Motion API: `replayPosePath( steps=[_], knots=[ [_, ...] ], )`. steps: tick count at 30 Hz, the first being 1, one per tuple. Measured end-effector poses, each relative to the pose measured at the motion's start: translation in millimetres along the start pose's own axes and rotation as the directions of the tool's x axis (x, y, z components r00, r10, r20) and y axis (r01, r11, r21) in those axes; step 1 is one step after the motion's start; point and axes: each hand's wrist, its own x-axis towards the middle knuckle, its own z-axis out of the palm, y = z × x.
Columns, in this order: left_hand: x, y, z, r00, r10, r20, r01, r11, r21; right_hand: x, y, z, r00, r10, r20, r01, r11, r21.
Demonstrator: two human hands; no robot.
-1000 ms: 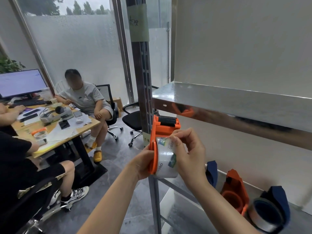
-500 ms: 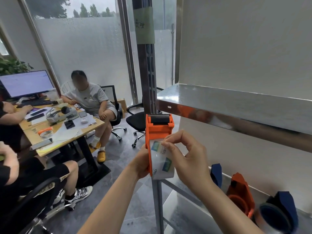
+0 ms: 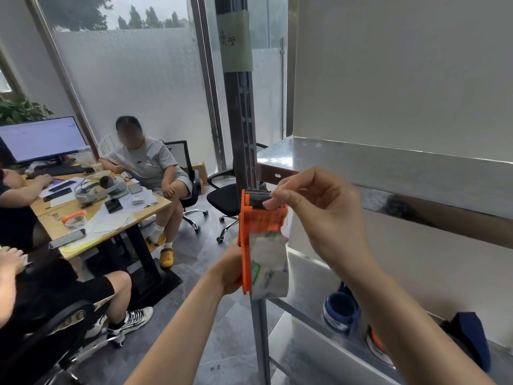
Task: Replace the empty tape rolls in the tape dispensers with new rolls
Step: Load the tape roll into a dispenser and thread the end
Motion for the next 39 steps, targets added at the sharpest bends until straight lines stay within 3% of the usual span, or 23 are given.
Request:
replayPosePath(
  steps=[5, 10, 13, 18, 26, 29, 33, 39],
  knots=[
    [2.4, 7.2, 3.7, 1.0, -0.002, 0.031, 0.003, 0.999, -0.047, 11.8, -7.7, 2.7, 0.999, 0.036, -0.031, -0.034, 0.997, 0.065],
    [-5.0, 6.7, 2.6, 1.0, -0.007, 0.011, 0.007, 1.0, -0.02, 8.6, -18.3, 7.8, 0.999, 0.016, 0.03, -0.019, 0.995, 0.101],
    [-4.1, 5.3, 1.4, 1.0, -0.011, -0.019, 0.011, 1.0, -0.003, 19.3, -18.4, 4.3, 1.0, 0.027, 0.009, -0.028, 0.998, 0.064],
    [-5.2, 4.9, 3.9, 0.999, -0.003, -0.041, 0.004, 0.999, 0.033, 36.5, -2.7, -9.8, 0.992, 0.12, -0.03, -0.123, 0.977, -0.176],
    [-6.4, 14.5, 12.9, 0.999, -0.02, 0.029, 0.018, 0.999, 0.047, 45.0, 8.7, -15.6, 0.985, 0.165, -0.056, -0.174, 0.952, -0.254],
    [-6.7, 13.8, 12.7, 0.999, -0.015, 0.032, 0.013, 0.998, 0.055, 46.3, 7.0, -13.9, 0.982, 0.177, -0.073, -0.188, 0.96, -0.209],
    [-6.1, 9.1, 11.8, 0.995, -0.049, 0.081, 0.047, 0.999, 0.023, 45.0, -6.9, -3.0, 0.989, 0.135, -0.06, -0.143, 0.98, -0.14],
    [-9.4, 14.6, 12.2, 0.996, -0.06, 0.073, 0.061, 0.998, -0.023, 42.6, -24.1, 8.0, 0.997, 0.048, -0.064, -0.059, 0.984, -0.171]
  ],
)
